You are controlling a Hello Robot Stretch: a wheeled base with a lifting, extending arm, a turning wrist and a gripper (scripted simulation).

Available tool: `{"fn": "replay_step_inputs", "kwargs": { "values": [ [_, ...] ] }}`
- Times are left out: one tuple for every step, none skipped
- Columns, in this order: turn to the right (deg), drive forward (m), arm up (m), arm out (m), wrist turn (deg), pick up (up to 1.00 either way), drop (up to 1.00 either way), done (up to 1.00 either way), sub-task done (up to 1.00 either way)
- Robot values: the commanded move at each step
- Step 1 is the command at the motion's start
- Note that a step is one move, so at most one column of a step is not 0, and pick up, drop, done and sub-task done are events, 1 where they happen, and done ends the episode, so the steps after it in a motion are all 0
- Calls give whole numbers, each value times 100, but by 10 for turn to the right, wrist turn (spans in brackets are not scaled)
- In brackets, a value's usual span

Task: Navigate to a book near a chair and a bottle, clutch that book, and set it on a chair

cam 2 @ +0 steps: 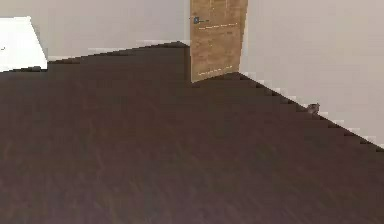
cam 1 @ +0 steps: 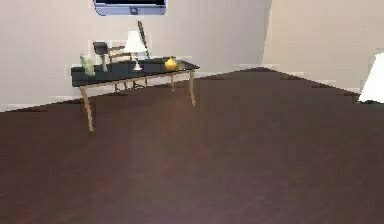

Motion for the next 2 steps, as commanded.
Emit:
{"fn": "replay_step_inputs", "kwargs": {
  "values": [
    [-450,0,0,0,0,0,0,0,0],
    [-150,0,0,0,0,0,0,0,0]
  ]
}}
